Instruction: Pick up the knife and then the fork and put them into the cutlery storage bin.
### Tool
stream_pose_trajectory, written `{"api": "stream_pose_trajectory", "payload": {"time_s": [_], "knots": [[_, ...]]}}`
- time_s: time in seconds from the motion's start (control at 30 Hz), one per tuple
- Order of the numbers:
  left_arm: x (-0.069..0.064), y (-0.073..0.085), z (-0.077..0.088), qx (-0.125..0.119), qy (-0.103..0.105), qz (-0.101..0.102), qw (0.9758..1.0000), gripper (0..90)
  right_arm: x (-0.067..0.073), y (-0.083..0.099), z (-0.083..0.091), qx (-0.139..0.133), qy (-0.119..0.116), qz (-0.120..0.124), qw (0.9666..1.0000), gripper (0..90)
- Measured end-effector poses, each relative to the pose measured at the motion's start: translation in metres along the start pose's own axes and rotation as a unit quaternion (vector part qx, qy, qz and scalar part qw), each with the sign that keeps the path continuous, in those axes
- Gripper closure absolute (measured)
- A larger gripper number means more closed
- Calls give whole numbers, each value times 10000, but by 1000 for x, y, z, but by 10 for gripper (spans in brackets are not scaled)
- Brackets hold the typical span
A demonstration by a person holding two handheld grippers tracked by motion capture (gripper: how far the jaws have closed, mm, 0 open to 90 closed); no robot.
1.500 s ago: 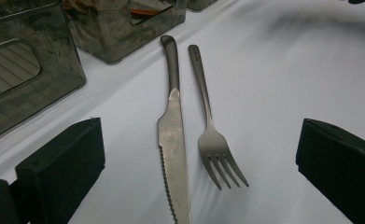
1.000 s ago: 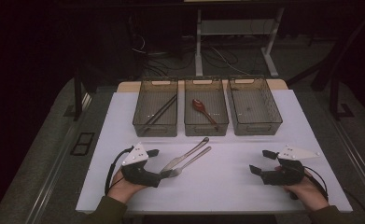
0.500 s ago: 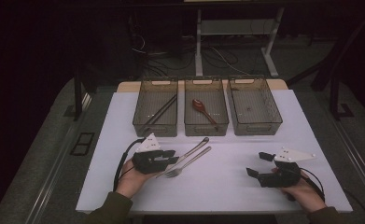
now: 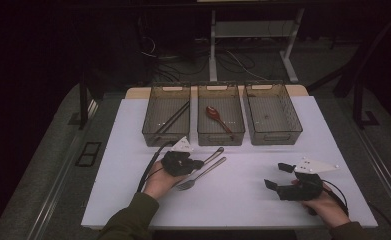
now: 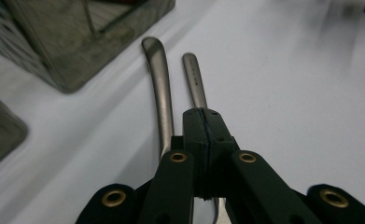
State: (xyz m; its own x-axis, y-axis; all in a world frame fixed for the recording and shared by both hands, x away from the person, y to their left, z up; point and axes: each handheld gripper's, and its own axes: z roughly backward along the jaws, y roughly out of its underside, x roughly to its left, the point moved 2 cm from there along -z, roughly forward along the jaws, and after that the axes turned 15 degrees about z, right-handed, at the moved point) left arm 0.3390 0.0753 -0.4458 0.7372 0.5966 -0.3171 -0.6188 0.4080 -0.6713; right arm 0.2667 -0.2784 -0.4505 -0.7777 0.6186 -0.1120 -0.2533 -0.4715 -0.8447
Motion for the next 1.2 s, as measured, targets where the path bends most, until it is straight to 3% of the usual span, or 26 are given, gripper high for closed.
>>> {"api": "stream_pose_trajectory", "payload": {"time_s": [0.1,0.2,0.57,0.67,0.73,0.83,1.2], "knots": [[-4,3,-1,85,18,-11,10000,764,0,0,1,-7,12,13,10000,182],[-6,5,-2,137,16,-8,9999,744,-1,0,2,6,34,4,10000,182],[-9,15,-10,352,-198,-25,9992,758,-1,0,2,-13,39,-3,10000,182],[-11,16,-11,344,-282,-185,9988,762,-2,0,2,-18,40,-5,10000,182],[-14,18,-12,279,-354,-149,9989,768,-2,0,2,-16,44,-7,10000,182],[-15,18,-12,299,-451,-271,9982,815,-1,0,2,-11,33,-3,10000,182],[-16,18,-12,296,-468,-306,9980,840,-5,1,1,21,-9,-212,9998,182]]}}
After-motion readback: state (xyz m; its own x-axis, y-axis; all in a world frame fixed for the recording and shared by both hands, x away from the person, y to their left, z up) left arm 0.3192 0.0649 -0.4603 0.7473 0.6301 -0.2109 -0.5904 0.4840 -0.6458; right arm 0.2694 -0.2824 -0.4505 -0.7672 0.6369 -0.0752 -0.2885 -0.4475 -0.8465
